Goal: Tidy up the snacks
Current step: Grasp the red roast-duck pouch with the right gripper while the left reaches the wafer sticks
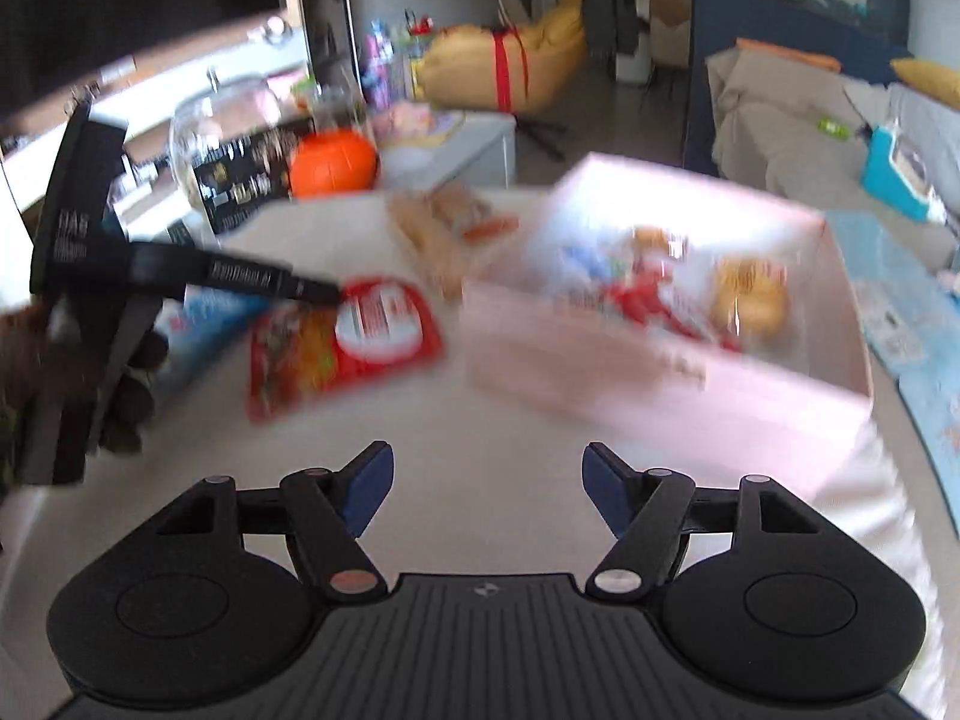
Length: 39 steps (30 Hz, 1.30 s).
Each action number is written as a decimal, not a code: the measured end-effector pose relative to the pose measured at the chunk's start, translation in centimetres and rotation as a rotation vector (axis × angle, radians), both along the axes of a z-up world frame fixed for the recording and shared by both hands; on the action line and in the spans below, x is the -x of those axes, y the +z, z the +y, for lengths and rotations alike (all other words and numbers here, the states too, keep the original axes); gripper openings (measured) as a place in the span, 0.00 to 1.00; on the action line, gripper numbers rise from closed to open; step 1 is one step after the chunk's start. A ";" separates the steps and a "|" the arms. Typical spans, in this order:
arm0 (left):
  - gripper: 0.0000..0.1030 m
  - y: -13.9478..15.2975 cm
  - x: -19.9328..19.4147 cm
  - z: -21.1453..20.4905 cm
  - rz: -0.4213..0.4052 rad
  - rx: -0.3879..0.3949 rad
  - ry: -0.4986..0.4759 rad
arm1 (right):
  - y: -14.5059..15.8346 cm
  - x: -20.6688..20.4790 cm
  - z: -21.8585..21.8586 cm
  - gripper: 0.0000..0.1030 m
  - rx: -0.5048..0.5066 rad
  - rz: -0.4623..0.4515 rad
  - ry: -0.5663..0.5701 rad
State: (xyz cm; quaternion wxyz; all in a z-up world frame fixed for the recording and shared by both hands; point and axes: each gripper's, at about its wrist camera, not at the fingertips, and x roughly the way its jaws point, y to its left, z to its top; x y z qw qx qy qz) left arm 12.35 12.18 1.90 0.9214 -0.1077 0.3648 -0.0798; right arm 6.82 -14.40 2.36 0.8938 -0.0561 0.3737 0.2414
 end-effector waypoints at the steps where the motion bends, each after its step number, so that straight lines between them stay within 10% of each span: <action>1: 0.26 0.1 0.7 -0.3 0.008 0.030 -0.024 | -0.3 0.2 -0.2 0.68 0.000 0.013 -0.011; 8: 0.26 -0.2 6.2 -1.7 0.073 0.167 -0.109 | -0.8 -0.4 -0.8 0.69 -0.095 0.099 -0.072; 19: 0.26 2.3 10.4 7.3 -0.075 0.031 0.341 | -2.9 -4.3 7.9 0.99 -0.133 0.191 -0.141; 25: 0.26 2.0 11.1 8.2 -0.061 0.046 0.334 | -3.6 -3.5 10.7 0.90 0.033 0.060 -0.115; 29: 0.26 2.3 9.6 6.1 -0.049 0.061 0.274 | -3.4 -1.1 8.6 0.72 0.065 0.015 -0.003; 39: 0.27 2.8 -5.5 0.6 0.055 0.166 0.304 | -3.7 0.9 -0.9 0.74 0.096 -0.083 -0.107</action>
